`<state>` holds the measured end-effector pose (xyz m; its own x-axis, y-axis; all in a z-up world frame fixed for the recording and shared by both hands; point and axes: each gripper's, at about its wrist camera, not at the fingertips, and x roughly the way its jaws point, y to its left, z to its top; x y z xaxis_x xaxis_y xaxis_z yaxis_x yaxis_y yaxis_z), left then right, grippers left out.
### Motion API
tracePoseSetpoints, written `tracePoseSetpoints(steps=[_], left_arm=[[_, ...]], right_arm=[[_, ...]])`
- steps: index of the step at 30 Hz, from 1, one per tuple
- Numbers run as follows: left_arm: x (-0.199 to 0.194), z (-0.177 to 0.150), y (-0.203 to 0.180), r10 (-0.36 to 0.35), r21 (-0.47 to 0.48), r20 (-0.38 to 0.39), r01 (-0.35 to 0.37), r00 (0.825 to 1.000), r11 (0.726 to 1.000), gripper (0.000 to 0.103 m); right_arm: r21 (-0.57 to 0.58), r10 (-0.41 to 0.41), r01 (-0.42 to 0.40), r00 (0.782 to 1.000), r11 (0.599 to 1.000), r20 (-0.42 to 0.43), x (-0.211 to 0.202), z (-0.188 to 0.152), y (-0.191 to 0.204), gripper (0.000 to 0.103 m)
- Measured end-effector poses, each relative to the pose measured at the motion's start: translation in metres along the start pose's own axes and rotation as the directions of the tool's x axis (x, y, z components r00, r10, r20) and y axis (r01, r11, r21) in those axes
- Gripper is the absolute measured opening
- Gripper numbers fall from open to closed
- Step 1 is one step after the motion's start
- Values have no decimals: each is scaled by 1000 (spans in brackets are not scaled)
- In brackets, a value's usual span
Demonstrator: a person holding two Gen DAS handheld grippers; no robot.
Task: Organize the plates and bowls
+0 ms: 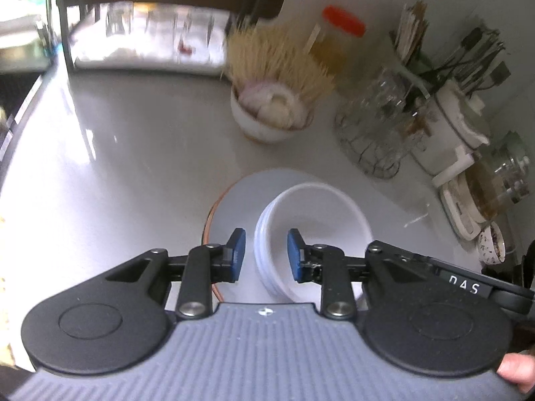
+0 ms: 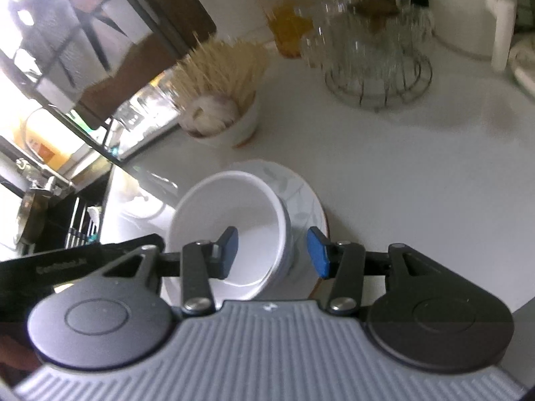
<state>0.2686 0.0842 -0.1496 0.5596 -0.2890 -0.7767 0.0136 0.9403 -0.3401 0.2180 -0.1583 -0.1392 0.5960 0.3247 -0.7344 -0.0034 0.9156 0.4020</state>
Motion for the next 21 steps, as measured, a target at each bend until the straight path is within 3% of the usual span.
tracePoseSetpoints(steps=[11,18,21], left_arm=[[-99,-11,-72,18,95,180,-36,984,995,42],[-141,-30,-106,-6,109,239,-21,971,994,44],[-153,-45,-117,16,123,261,-49,965,991,44]], right_arm=[[-114,50,-28,979,993,198,-99,14,0,49],[-177,87,-36,953,984,289,-148,4,-6,49],[-214,95,-26,943,977,318,-164,-7,-9,49]])
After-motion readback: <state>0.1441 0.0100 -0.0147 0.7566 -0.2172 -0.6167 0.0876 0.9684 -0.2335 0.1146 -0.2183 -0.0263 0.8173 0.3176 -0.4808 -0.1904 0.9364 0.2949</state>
